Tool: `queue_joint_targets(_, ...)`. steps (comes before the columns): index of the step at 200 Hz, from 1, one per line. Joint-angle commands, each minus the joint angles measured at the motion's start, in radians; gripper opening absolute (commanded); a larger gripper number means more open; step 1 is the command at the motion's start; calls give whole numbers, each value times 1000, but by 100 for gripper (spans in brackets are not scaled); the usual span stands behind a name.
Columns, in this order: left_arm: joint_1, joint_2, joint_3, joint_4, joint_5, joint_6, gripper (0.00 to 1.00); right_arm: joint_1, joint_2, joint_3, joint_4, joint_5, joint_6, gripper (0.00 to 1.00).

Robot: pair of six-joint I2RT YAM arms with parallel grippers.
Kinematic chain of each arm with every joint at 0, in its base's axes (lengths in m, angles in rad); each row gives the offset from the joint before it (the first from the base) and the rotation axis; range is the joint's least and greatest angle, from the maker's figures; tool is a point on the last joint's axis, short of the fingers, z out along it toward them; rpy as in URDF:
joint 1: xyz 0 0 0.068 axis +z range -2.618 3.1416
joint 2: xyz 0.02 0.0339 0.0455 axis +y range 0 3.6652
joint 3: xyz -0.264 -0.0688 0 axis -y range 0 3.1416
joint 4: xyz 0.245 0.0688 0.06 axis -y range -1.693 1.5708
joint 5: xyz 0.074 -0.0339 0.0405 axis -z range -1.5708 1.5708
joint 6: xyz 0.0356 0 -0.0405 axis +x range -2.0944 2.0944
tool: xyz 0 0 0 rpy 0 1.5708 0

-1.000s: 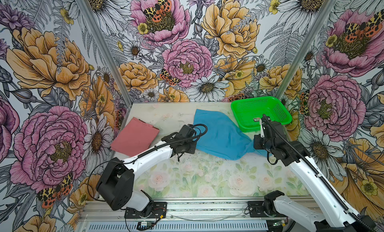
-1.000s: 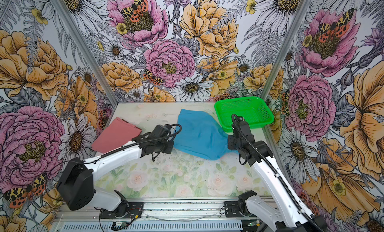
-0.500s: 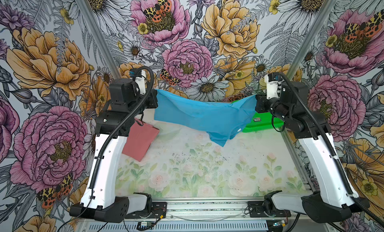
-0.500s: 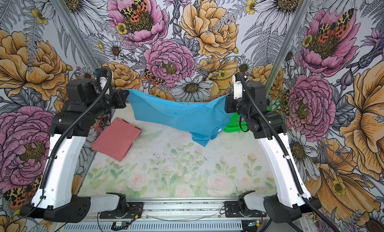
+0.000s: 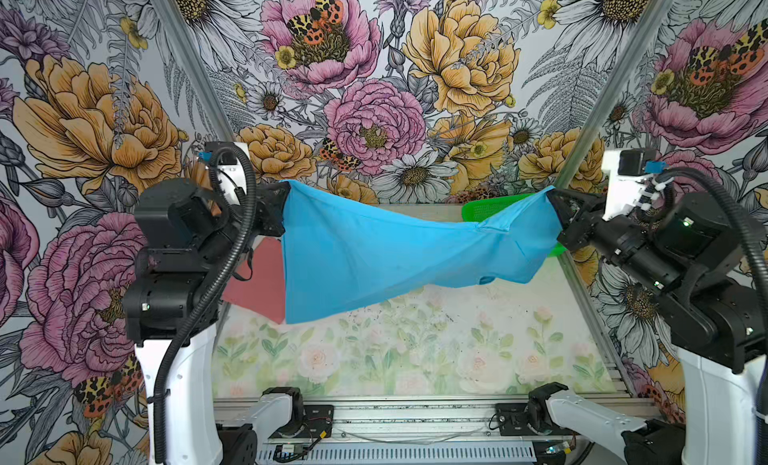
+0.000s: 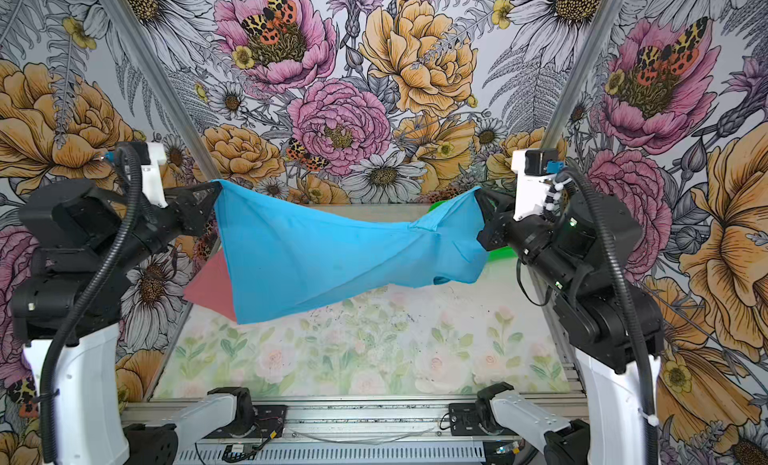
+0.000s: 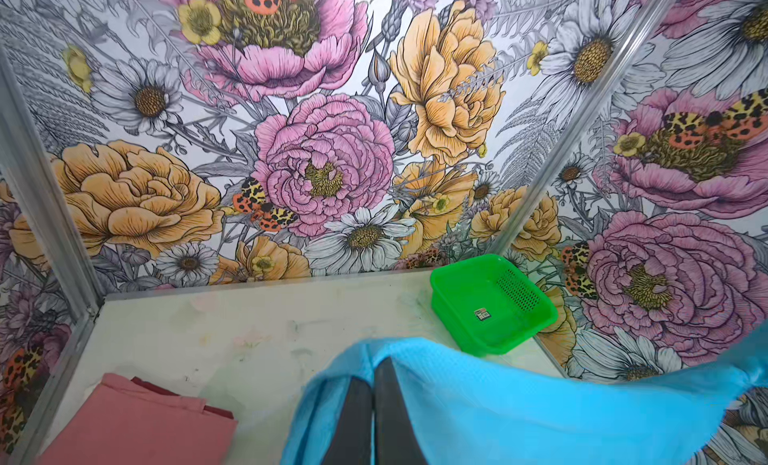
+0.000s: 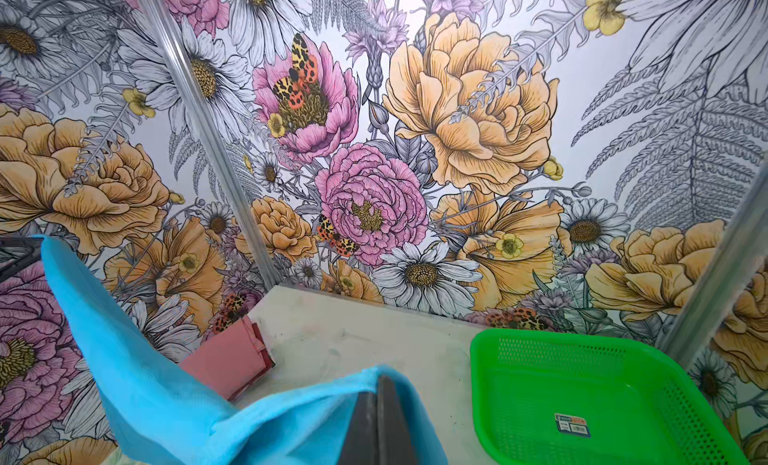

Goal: Fold and stack the t-shirts
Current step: 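Lift the blue shirt with both grippers and swing it away from the robot, then lower the shirt with both grippers, laying it flat toward the robot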

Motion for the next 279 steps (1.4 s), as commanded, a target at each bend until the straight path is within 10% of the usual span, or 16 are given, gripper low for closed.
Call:
queue_joint_targets(1, 8, 153, -34, 10, 1, -7, 0, -54, 214, 2, -15, 2, 33, 0)
queue_joint_targets(63, 36, 487, 308, 43, 51, -60, 0, -188, 724, 620, -40, -173, 53, 0)
queue_joint_targets(108, 66, 363, 314, 45, 60, -69, 0, -192, 684, 766, -42, -225, 80, 0)
queue_joint_targets(167, 68, -97, -453, 238, 37, -162, 0, -54, 135, -66, 16, -51, 82, 0)
queue_joint_targets(218, -72, -397, -1080, 318, -45, -339, 0, 123, -423, -1085, 131, 105, 416, 0)
queue_joint_targets(279, -444, -561, -1362, 291, -352, -637, 0, 359, -640, -1392, 59, 305, 731, 0)
